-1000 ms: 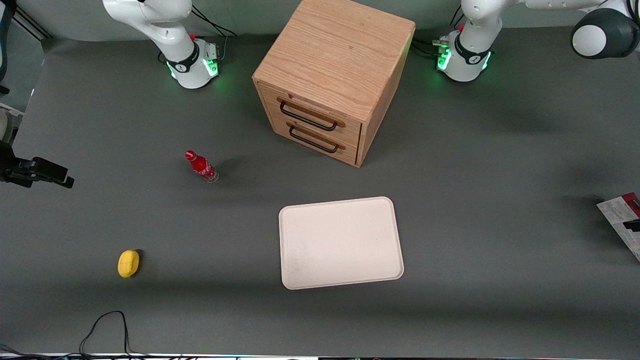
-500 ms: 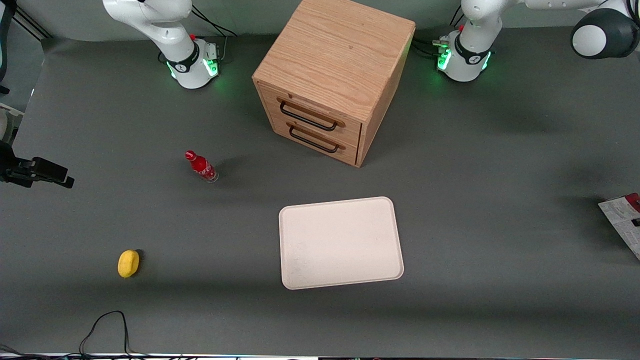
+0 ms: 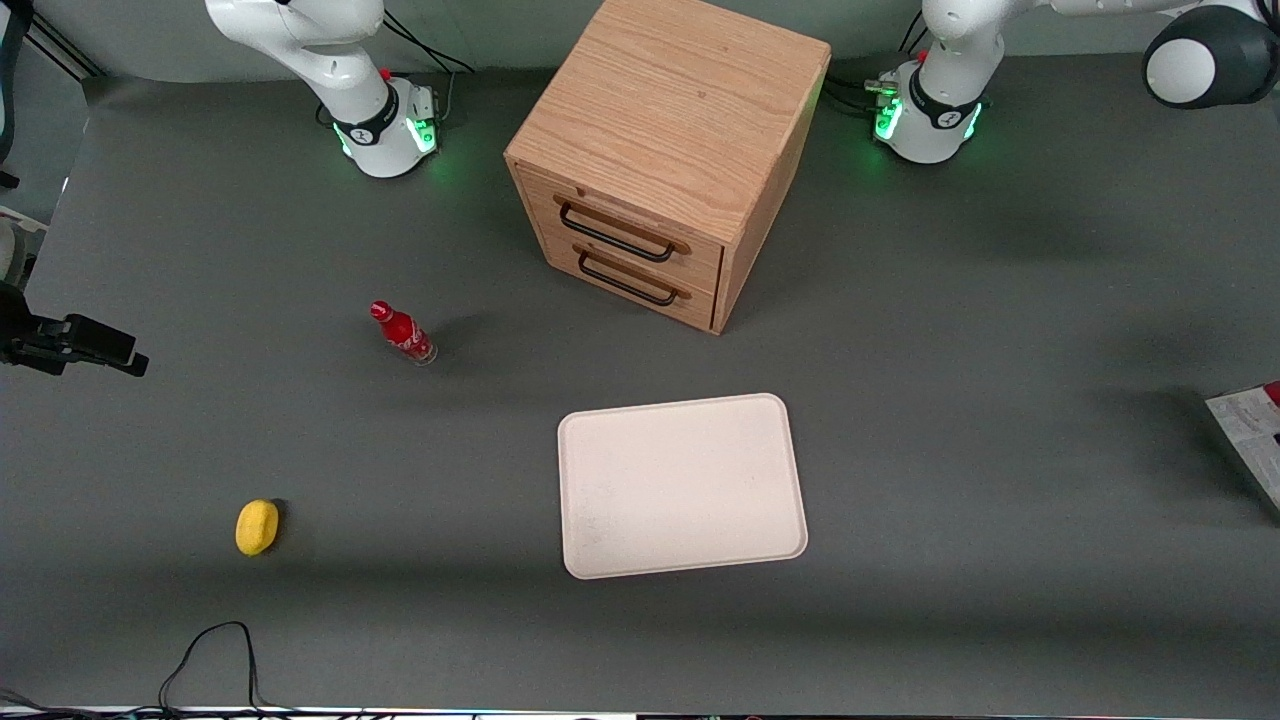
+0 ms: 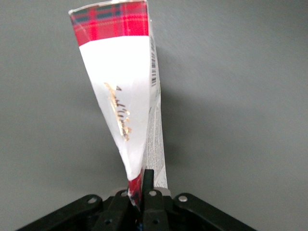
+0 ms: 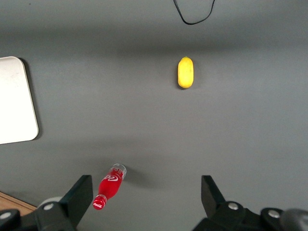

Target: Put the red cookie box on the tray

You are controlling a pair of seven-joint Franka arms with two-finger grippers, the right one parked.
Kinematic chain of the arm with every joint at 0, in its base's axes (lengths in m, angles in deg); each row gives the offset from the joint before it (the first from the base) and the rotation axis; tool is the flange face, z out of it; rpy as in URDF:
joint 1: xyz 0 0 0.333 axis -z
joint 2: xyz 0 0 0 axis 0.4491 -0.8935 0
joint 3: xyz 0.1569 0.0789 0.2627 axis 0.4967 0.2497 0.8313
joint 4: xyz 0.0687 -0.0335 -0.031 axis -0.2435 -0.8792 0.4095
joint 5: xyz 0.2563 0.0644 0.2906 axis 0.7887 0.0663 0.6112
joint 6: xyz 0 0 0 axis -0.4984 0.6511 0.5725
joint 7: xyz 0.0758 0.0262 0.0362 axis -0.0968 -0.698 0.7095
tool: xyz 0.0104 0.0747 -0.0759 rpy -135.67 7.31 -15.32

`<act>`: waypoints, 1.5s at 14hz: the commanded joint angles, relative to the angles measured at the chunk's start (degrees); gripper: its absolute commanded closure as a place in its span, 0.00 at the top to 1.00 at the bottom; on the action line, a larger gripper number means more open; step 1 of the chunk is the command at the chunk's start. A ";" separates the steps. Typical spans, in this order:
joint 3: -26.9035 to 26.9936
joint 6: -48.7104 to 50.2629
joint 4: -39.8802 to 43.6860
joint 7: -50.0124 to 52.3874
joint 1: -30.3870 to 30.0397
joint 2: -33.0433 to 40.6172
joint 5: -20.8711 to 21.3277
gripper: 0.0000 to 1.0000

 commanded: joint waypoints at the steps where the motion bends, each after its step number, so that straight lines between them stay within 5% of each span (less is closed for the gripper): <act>1: 0.50 11.07 -1.58 -0.21 3.03 10.38 0.51 0.00; 6: 0.50 27.17 -2.28 0.32 6.03 23.75 1.03 0.00; 12: 0.50 32.63 -2.90 5.82 16.10 28.77 1.03 0.00; 17: -1.85 29.23 -1.85 29.50 38.66 25.03 -1.86 0.00; 21: -9.40 20.44 4.37 40.65 44.96 14.66 -2.13 0.00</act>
